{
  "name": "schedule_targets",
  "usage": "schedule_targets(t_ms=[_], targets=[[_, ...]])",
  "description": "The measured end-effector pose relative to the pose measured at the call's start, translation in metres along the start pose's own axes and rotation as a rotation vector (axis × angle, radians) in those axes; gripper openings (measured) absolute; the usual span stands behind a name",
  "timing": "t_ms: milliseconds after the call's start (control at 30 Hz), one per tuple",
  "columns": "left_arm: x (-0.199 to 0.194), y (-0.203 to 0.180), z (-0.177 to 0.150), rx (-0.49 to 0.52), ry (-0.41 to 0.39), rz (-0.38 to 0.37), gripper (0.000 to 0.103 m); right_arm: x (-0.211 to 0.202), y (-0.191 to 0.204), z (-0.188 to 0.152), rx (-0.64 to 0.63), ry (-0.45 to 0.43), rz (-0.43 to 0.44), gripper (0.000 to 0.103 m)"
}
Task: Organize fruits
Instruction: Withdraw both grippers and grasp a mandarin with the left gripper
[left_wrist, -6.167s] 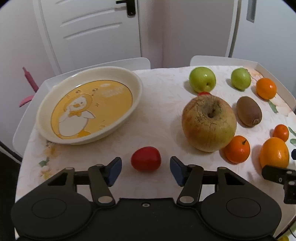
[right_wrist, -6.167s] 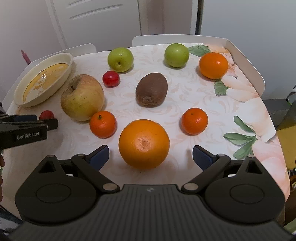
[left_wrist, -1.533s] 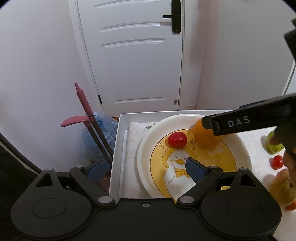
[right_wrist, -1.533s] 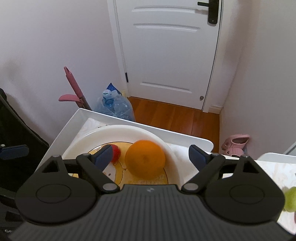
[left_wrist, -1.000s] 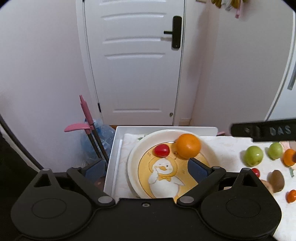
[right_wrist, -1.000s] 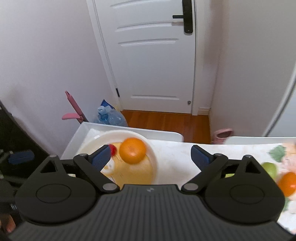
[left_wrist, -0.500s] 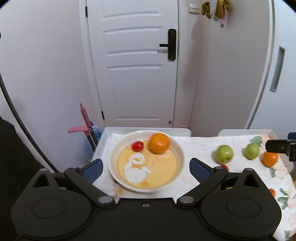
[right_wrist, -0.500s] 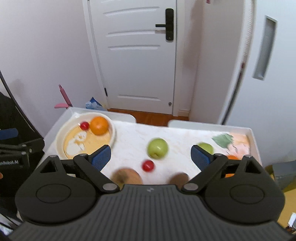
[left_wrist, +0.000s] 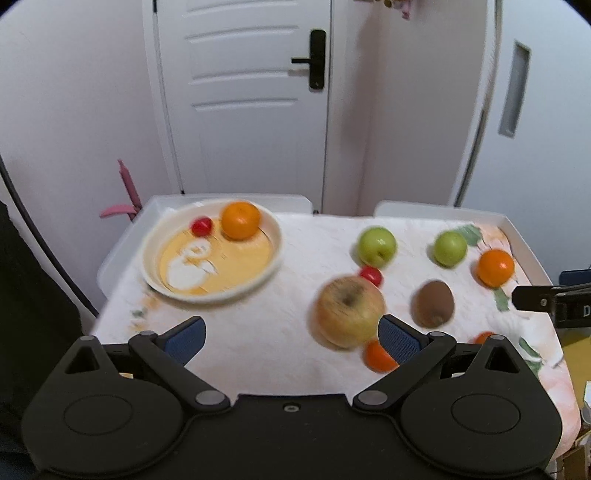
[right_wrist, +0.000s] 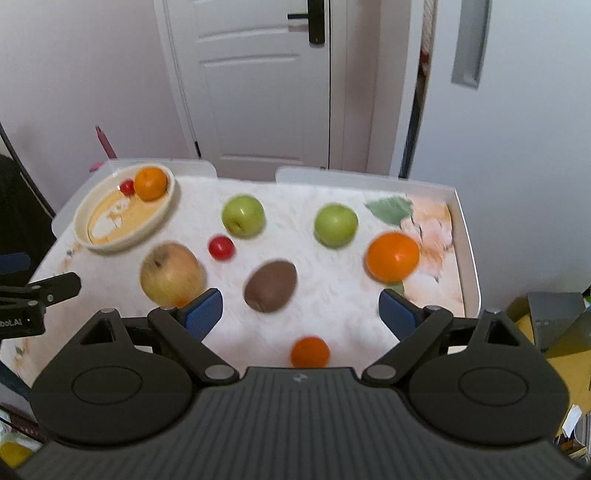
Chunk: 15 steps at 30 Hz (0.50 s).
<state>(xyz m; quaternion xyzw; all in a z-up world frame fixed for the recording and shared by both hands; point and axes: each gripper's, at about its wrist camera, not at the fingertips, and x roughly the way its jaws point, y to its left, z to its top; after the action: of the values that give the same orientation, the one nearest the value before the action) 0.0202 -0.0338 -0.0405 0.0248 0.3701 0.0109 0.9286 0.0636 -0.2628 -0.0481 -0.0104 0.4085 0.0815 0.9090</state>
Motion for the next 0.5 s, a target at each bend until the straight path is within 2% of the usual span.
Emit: schedule_targets(t_ms=[333, 433, 500], targets=[[0.043, -0.052, -0.031, 0.011, 0.041, -0.026, 0.099, 0.035, -0.022, -0.046, -0.018, 0.04, 0.046, 0.103], [0.06, -0.061, -0.036, 0.014, 0.063, -0.03, 0.091, 0.046, -0.024, -0.057, -0.023, 0.042, 0.047, 0.1], [0.07, -0.065, -0.038, 0.009, 0.077, -0.037, 0.086, 0.052, -0.025, -0.061, -0.022, 0.049, 0.054, 0.09]])
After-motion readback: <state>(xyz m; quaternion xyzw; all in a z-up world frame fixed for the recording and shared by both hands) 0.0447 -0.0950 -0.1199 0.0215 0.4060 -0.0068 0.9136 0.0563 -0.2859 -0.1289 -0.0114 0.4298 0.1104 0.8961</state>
